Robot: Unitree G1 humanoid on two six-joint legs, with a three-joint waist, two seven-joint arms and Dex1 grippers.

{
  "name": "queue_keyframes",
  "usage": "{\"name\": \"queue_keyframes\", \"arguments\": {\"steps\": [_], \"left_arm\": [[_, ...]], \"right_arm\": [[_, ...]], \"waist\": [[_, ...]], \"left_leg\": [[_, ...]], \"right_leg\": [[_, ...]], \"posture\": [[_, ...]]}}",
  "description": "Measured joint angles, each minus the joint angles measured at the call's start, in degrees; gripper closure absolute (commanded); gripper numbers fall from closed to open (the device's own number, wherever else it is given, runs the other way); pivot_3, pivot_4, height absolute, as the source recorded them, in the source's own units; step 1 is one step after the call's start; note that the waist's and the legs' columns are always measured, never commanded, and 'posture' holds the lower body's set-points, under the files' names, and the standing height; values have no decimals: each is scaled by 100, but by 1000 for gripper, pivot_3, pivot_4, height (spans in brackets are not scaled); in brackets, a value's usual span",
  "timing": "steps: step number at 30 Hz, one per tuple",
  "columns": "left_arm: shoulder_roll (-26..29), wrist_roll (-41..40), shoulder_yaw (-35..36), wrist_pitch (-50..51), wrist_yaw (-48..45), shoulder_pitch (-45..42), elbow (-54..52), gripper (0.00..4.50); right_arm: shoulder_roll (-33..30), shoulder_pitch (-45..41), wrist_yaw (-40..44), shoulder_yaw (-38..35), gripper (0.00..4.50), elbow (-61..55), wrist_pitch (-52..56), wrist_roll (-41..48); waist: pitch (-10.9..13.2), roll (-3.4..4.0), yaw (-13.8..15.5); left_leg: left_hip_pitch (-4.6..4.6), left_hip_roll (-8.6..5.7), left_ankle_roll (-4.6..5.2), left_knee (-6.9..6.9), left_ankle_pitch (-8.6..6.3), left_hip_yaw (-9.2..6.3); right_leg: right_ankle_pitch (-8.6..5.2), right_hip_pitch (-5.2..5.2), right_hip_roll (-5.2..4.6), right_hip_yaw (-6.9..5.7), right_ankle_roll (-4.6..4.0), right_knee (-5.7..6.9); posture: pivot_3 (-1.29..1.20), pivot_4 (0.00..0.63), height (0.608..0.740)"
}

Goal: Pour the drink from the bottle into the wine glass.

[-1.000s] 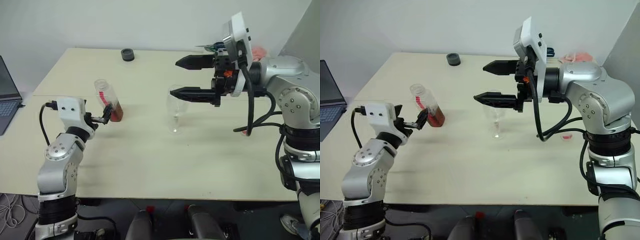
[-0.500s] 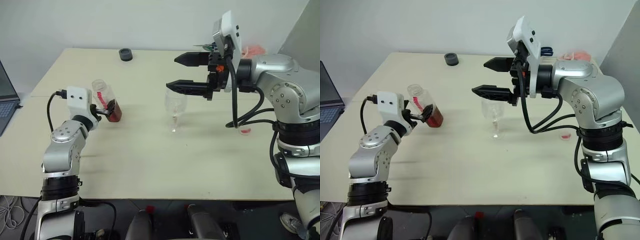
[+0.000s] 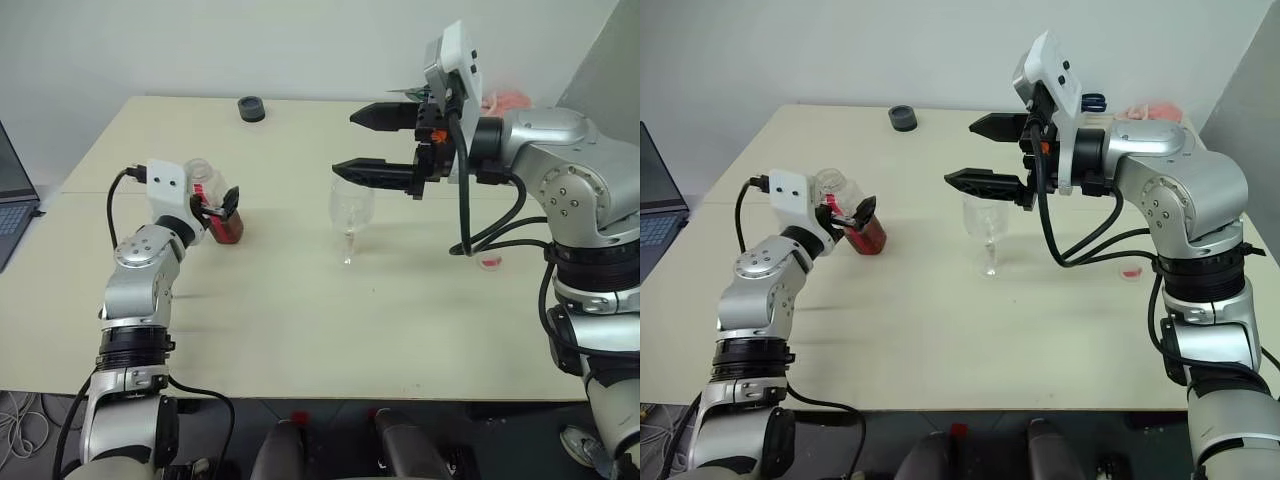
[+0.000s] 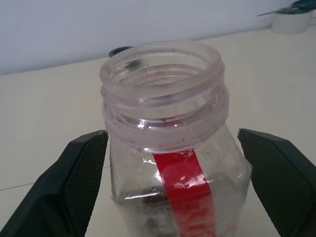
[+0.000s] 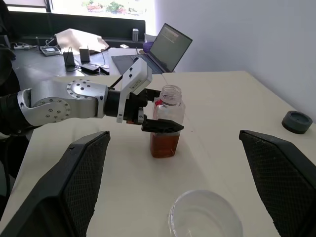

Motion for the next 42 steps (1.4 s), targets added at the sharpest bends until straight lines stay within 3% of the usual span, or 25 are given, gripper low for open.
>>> {"name": "queue_keyframes", "arguments": {"steps": [7, 9, 16, 22, 27, 31, 35, 42], "left_arm": [[-21, 19, -6, -118, -18, -44, 137, 2413], [-24, 33, -6, -152, -14, -43, 151, 2665], [-5, 30, -17, -158, -139, -49, 125, 2667], [457, 311, -540, -197, -716, -492, -431, 2669], [549, 985, -1286, -1126, -1152, -1426, -316, 2672], [326, 1493, -1902, -2141, -1403, -1969, 437, 2675], [170, 1871, -2266, -3076, -1525, -2216, 1336, 2676], [25, 2451, -2554, -4263, -1472, -2749, 2370, 2676]], "right_arm": [[-1, 6, -39, 21, 0, 0, -41, -85], [-2, 15, -38, 25, 0, 0, -43, -94], [-71, 307, -70, -42, 0, -42, -233, -216], [-341, 1920, -444, -1190, 0, -242, -793, -206], [-89, 3459, -755, -1983, 0, -1151, -1050, 173], [-80, 4402, -1040, -1896, 0, -1957, -1087, 172], [-17, 4875, -1151, -1267, 0, -2525, -1249, -29], [155, 4938, -1573, -849, 0, -2849, -1324, -208]], "waist": [[0, 0, -1], [0, 0, -2], [-1, -2, 3], [-1, -6, 155], [-1, -6, 169], [0, -4, 125], [0, -4, 7], [0, -5, 4]], "left_leg": [[0, 0, 0, 0, 0, 0], [0, 0, 0, 0, 0, 0], [-9, 0, 0, 1, 0, -2], [-52, -11, -2, 11, 2, -21], [-51, -15, -2, 11, 1, -21], [-40, -18, 0, 12, 3, -15], [-30, -2, 3, 11, 4, -6], [-35, -4, 4, 16, 5, -5]], "right_leg": [[0, -1, 0, 0, 0, 2], [0, -2, 0, -1, 0, 3], [0, -10, -1, -3, -1, 4], [2, -32, -14, -29, -1, 3], [1, -27, -14, -27, 0, -1], [0, -24, -9, -17, 2, 5], [-14, -25, 18, 4, 26, 8], [-13, -25, 19, 7, 27, 5]], "posture": [[0, 150, 740], [0, 150, 740], [0, 150, 740], [0, 150, 740], [0, 150, 740], [0, 150, 740], [0, 150, 740], [0, 150, 740]]}}
